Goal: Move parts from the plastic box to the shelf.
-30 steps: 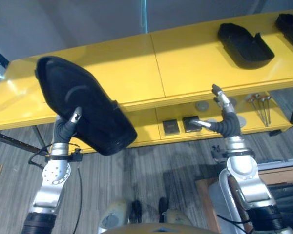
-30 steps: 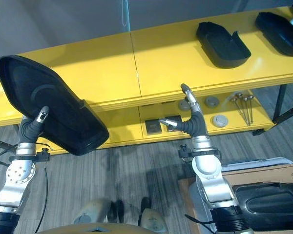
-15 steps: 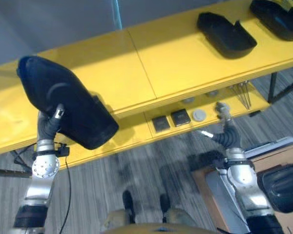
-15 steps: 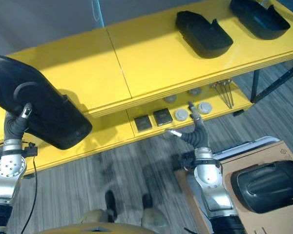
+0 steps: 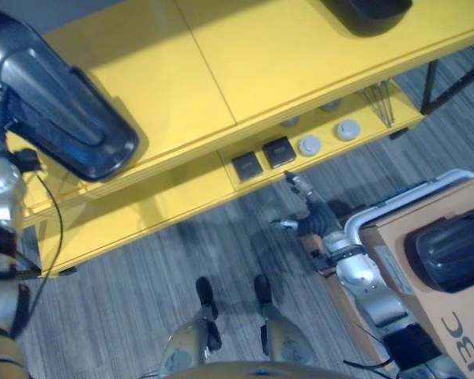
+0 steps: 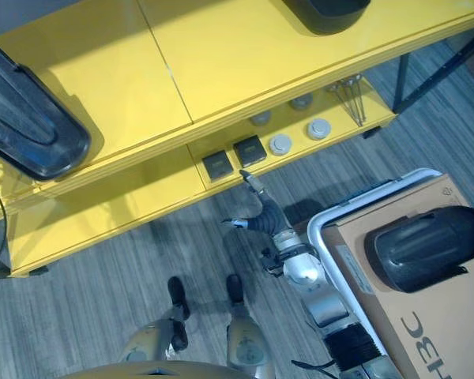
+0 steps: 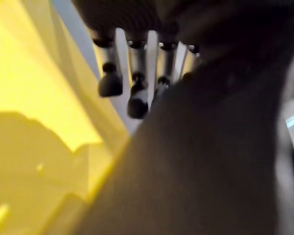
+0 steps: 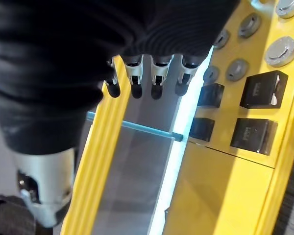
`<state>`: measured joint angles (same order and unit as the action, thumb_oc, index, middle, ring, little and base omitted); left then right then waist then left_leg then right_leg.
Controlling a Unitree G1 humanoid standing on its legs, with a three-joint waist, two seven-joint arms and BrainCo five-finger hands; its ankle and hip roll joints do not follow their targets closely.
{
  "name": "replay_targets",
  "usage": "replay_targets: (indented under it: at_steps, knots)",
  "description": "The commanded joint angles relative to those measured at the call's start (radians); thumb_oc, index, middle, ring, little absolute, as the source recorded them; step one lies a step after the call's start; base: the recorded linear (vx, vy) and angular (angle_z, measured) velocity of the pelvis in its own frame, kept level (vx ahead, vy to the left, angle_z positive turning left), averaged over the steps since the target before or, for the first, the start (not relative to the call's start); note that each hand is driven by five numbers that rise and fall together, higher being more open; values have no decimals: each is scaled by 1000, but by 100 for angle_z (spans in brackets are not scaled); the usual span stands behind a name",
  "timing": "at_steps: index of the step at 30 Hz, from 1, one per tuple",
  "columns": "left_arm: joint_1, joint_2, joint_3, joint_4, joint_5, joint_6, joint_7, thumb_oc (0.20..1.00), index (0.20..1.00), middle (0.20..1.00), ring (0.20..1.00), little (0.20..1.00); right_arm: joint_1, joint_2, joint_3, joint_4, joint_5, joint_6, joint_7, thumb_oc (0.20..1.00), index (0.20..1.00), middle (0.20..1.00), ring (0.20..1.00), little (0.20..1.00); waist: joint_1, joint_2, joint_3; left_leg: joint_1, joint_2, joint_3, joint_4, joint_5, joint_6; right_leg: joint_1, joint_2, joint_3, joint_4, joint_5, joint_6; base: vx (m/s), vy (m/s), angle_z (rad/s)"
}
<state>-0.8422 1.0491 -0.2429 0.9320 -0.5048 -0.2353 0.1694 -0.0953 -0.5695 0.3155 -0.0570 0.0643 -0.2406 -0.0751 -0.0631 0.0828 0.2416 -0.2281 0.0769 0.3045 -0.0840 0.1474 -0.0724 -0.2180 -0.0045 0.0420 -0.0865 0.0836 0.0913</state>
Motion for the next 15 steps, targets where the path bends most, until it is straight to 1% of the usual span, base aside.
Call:
replay_targets:
  at_steps: [1, 3, 4, 6, 9, 11, 15]
  knots:
    - [-38, 38, 42, -19, 59, -14, -32, 200, 200, 200, 200, 200, 0, -20, -52, -43, 43, -68, 17, 1000, 1000, 1000, 1000, 1000, 36, 11, -12, 132, 55, 34, -3, -103, -100, 19, -23, -36, 90, -124, 145, 22, -11, -9]
    - [-100, 89, -13, 48, 135, 5, -45, 200, 200, 200, 200, 200, -11, -20, -39, -32, 45, -79, 24, 1000, 1000, 1000, 1000, 1000, 38, 11, -5, 121, 57, 35, -3, -100, -102, 7, -20, -37, 87, -118, 148, 20, -8, -1]
    - [-145, 130, -55, 92, 214, 17, -52, 200, 200, 200, 200, 200, -8, -22, -38, -28, 49, -86, 30, 1000, 1000, 1000, 1000, 1000, 37, 10, 2, 113, 60, 42, -3, -97, -103, -6, -19, -38, 87, -112, 151, 40, -17, 1]
    - [-192, 172, -108, 137, 300, 28, -46, 200, 200, 200, 200, 200, -5, -26, -44, -24, 64, -97, 39, 1000, 1000, 1000, 1000, 1000, 37, 9, 9, 102, 64, 46, -3, -93, -105, -20, -18, -38, 88, -107, 154, 38, -1, -4]
    - [-220, 203, -126, 171, 352, 35, -27, 200, 200, 200, 200, 200, 13, -30, -58, -20, 77, -108, 46, 1000, 1000, 1000, 1000, 1000, 36, 5, 17, 88, 66, 53, -3, -91, -106, -36, -16, -37, 85, -99, 157, 37, 6, -4]
    - [-215, 212, -123, 181, 365, 36, -27, 200, 200, 200, 200, 200, 21, -30, -62, -17, 80, -110, 49, 1000, 1000, 1000, 1000, 1000, 36, 2, 21, 82, 67, 57, -3, -90, -106, -43, -16, -38, 84, -96, 158, 0, 0, 0]
    - [-219, 215, -117, 209, 409, 46, 9, 200, 200, 200, 200, 200, 34, -31, -64, -9, 80, -114, 48, 1000, 1000, 1000, 1000, 1000, 35, -5, 32, 61, 69, 62, -3, -87, -107, -65, -13, -39, 80, -87, 160, 38, 14, -2]
